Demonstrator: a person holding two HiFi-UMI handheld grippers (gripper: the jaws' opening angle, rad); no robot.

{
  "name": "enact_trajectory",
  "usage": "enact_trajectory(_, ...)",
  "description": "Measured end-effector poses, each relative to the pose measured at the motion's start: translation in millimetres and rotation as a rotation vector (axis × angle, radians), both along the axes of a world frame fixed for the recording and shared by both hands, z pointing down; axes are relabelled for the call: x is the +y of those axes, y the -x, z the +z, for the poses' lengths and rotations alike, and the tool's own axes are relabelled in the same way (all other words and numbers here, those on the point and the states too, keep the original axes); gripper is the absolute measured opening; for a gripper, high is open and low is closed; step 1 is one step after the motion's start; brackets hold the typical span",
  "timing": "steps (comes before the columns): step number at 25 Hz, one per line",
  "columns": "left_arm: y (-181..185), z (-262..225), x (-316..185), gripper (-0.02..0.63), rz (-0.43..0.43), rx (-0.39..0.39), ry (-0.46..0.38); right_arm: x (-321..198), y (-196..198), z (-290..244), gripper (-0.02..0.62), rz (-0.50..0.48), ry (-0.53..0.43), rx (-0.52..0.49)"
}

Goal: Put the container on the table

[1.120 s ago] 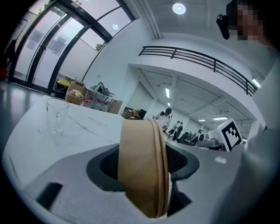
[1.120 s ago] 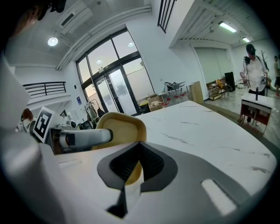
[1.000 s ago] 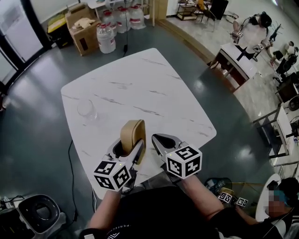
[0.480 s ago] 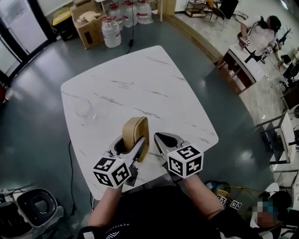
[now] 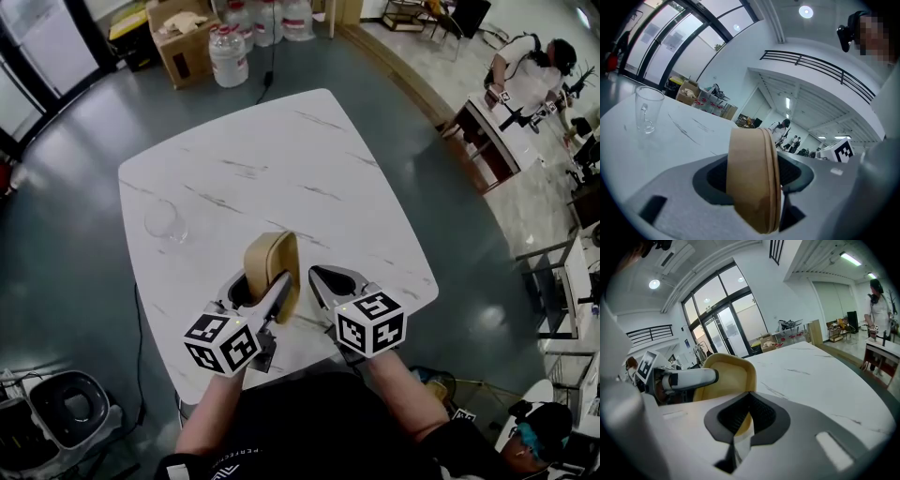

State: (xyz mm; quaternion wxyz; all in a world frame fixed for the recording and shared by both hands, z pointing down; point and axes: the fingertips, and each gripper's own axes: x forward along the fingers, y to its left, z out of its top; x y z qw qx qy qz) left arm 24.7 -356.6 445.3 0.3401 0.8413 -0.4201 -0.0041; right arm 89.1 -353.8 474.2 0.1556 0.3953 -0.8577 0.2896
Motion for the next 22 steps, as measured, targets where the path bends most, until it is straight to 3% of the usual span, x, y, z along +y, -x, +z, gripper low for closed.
enact_trajectory(22, 4.2, 7.7, -19.0, 0.255, -0.005, 0.064, 0.026, -35.3, 19.9, 26.7, 0.067, -0.090, 0.041, 0.008)
